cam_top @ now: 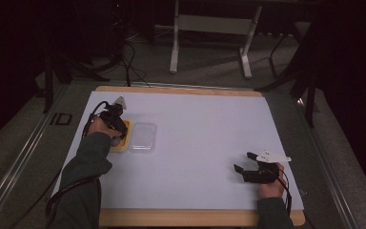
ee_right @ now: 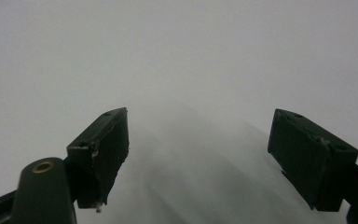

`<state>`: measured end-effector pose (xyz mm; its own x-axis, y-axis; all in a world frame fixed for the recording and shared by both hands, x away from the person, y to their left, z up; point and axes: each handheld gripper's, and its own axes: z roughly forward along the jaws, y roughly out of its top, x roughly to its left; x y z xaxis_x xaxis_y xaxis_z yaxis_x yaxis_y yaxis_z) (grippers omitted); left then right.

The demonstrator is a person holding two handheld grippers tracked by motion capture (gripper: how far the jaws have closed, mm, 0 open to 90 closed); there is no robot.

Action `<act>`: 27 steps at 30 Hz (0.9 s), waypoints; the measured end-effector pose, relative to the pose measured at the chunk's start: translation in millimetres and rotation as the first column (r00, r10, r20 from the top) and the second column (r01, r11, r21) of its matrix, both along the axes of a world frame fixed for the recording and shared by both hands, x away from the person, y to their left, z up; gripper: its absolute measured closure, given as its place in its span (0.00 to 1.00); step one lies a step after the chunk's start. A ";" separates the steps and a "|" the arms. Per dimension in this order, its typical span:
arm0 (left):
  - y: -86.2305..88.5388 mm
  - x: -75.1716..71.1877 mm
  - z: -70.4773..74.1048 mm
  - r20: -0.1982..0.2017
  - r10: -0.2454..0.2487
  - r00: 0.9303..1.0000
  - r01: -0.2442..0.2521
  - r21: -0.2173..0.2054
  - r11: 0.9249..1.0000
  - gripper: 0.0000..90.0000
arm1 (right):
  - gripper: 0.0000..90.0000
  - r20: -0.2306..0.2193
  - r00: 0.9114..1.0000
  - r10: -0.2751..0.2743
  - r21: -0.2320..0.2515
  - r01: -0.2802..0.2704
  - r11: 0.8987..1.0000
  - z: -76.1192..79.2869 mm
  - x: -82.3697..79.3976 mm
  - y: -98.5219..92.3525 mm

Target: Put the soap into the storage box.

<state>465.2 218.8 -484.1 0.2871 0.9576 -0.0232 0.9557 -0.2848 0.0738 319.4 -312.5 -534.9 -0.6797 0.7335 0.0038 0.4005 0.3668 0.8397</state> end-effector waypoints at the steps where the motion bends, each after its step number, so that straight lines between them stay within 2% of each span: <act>1: 0.3 -0.1 0.0 0.001 -0.003 1.000 0.003 -0.002 1.000 0.54 | 0.22 0.000 1.000 0.000 0.000 0.000 1.000 0.0 0.0 0.0; 7: 3.8 -1.5 0.1 0.004 -0.019 1.000 0.019 -0.022 1.000 0.50 | 0.22 -0.001 1.000 0.000 -0.001 0.000 1.000 0.0 0.0 0.1; 14: 5.4 -4.4 7.5 0.034 -0.050 0.998 0.051 -0.040 0.998 0.43 | 0.22 -0.002 1.000 0.000 -0.003 0.000 1.000 -0.1 0.1 0.3; 22: 6.3 -7.2 20.1 0.084 -0.055 0.995 0.058 -0.033 0.998 0.39 | 0.22 -0.002 1.000 0.000 -0.004 0.000 1.000 0.0 0.0 0.3; 27: 6.9 -11.0 28.8 0.127 -0.074 0.989 0.082 -0.055 0.995 0.35 | 0.22 -0.002 1.000 -0.001 -0.004 0.001 1.000 0.0 0.0 0.4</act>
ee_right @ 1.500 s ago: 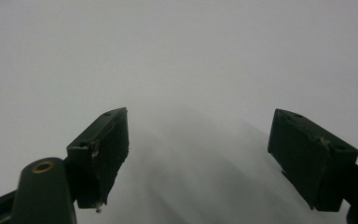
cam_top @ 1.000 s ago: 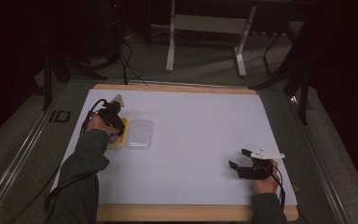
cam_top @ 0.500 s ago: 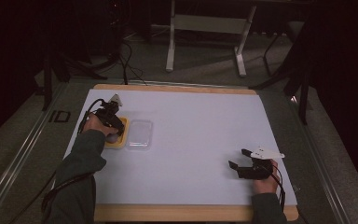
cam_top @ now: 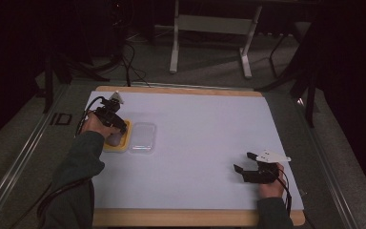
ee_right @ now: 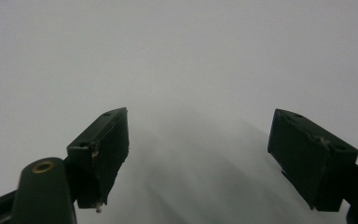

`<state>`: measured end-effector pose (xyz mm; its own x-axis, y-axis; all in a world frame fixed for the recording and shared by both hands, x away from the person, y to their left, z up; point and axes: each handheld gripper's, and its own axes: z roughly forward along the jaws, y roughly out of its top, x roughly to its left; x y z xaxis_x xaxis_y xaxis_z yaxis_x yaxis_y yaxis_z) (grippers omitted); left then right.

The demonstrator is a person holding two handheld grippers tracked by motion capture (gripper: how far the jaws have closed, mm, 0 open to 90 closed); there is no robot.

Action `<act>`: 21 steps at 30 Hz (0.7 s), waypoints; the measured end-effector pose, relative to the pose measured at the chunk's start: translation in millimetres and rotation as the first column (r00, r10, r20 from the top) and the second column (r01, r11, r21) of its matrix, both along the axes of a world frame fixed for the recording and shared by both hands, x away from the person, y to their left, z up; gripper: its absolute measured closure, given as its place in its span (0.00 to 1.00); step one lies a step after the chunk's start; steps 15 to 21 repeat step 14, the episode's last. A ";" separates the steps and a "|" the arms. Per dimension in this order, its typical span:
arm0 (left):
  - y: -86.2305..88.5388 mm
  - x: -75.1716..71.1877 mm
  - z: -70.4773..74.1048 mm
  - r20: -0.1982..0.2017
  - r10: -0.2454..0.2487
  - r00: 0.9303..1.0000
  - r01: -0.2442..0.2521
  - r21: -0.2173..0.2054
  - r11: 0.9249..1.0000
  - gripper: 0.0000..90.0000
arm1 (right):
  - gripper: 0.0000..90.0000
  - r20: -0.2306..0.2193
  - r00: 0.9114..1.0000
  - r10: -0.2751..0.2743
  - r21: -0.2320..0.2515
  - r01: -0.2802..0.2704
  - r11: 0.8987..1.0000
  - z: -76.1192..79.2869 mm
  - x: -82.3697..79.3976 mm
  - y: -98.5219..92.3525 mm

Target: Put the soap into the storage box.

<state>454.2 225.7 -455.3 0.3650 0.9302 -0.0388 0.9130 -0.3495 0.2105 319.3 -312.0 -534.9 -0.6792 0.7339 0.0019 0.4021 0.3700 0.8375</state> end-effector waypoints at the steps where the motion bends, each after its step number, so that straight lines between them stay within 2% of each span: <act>1: -0.5 -1.1 1.6 0.008 -0.006 1.000 0.006 -0.001 1.000 0.35 | 0.22 0.000 1.000 0.000 0.000 0.000 1.000 0.0 0.1 0.0; 5: -2.8 -5.1 8.2 0.039 -0.041 0.998 0.041 0.000 0.999 0.32 | 0.22 0.000 1.000 0.000 -0.001 0.000 1.000 -0.1 0.2 0.0; 9: -6.2 -10.1 15.1 0.080 -0.052 0.995 0.053 -0.015 0.998 0.29 | 0.22 0.000 1.000 0.000 -0.002 0.000 1.000 -0.1 0.2 0.0; 14: -13.5 -21.0 22.7 0.137 -0.092 0.986 0.095 -0.019 0.995 0.23 | 0.22 -0.002 1.000 0.001 0.000 -0.001 1.000 -0.1 0.4 -0.1; 21: -13.5 -21.0 22.7 0.137 -0.092 0.986 0.095 -0.019 0.995 0.23 | 0.22 -0.002 1.000 0.001 0.000 -0.001 1.000 -0.1 0.4 -0.1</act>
